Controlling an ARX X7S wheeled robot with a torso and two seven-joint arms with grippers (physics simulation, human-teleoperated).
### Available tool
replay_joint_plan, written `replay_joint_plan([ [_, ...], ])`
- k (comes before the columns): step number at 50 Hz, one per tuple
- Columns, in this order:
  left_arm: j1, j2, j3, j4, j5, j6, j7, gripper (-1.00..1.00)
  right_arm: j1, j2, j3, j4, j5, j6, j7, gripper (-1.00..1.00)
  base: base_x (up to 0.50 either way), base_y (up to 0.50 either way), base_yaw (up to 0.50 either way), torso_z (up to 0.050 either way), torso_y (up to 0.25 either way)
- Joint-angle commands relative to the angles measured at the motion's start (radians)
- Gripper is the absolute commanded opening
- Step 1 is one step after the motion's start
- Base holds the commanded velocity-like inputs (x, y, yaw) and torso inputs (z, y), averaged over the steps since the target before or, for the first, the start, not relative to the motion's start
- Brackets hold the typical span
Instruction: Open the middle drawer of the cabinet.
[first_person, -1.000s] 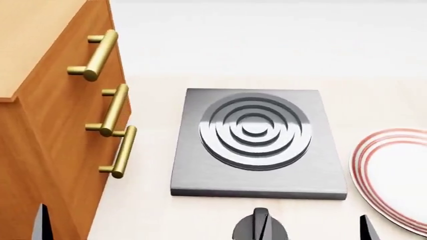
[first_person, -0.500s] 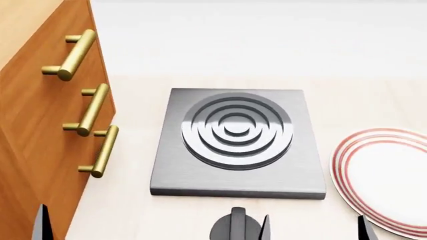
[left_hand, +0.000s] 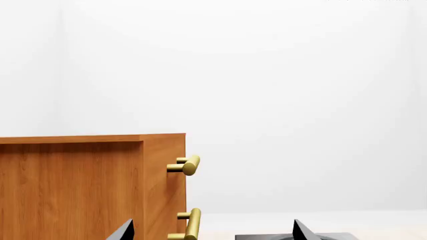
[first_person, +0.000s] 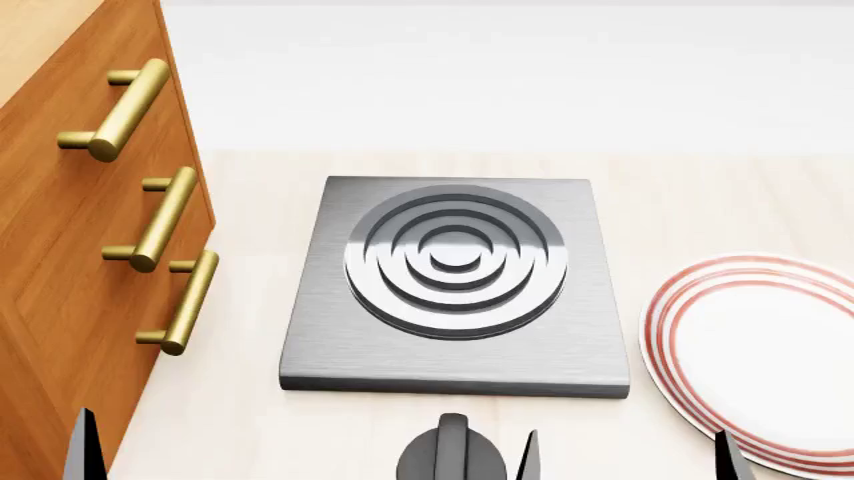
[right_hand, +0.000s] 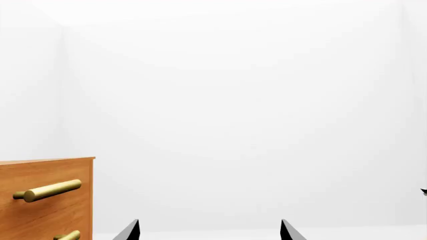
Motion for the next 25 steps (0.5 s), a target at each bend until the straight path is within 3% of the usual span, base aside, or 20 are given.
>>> replay_joint_plan([
  [1, -0.007, -0.005, -0.003, 0.0, -0.013, -0.002, -0.006, 1.0, -0.003, 0.006, -0.005, -0.003, -0.007, -0.002, 0.007, 1.0, 0.0, 0.0, 0.0, 0.0, 0.0],
  [3, -0.032, -0.016, 0.012, 0.042, 0.029, -0.039, -0.006, 1.0, -0.007, 0.007, -0.001, -0.006, -0.008, -0.005, 0.011, 1.0, 0.0, 0.0, 0.0, 0.0, 0.0],
  [4, -0.088, -0.021, 0.053, 0.097, 0.158, -0.146, -0.012, 1.0, -0.01, 0.008, 0.004, -0.01, -0.004, -0.009, 0.013, 1.0, 0.0, 0.0, 0.0, 0.0, 0.0],
  [8, -0.245, -0.016, 0.189, 0.184, 0.419, -0.379, 0.05, 1.0, -0.018, 0.013, 0.012, -0.017, 0.003, -0.016, 0.016, 1.0, 0.0, 0.0, 0.0, 0.0, 0.0],
  [10, -0.454, 0.006, 0.342, 0.153, 0.688, -0.58, 0.193, 1.0, -0.027, 0.019, 0.026, -0.022, 0.016, -0.028, 0.017, 1.0, 0.0, 0.0, 0.0, 0.0, 0.0],
  [13, -0.603, 0.015, 0.424, 0.059, 0.817, -0.671, 0.295, 1.0, -0.029, 0.022, 0.031, -0.021, 0.025, -0.033, 0.018, 1.0, 0.0, 0.0, 0.0, 0.0, 0.0],
  [17, -0.828, -0.003, 0.568, -0.246, 0.998, -0.671, 0.363, 1.0, -0.028, 0.024, 0.033, -0.022, 0.03, -0.031, 0.021, 1.0, 0.0, 0.0, 0.0, 0.0, 0.0],
  [22, -1.018, 0.037, 0.651, -0.66, 1.042, -0.613, 0.322, 1.0, -0.031, 0.03, 0.031, -0.025, 0.03, -0.035, 0.02, 1.0, 0.0, 0.0, 0.0, 0.0, 0.0],
  [25, -1.073, 0.062, 0.677, -0.804, 1.049, -0.59, 0.291, 1.0, -0.031, 0.032, 0.033, -0.024, 0.035, -0.036, 0.022, 1.0, 0.0, 0.0, 0.0, 0.0, 0.0],
])
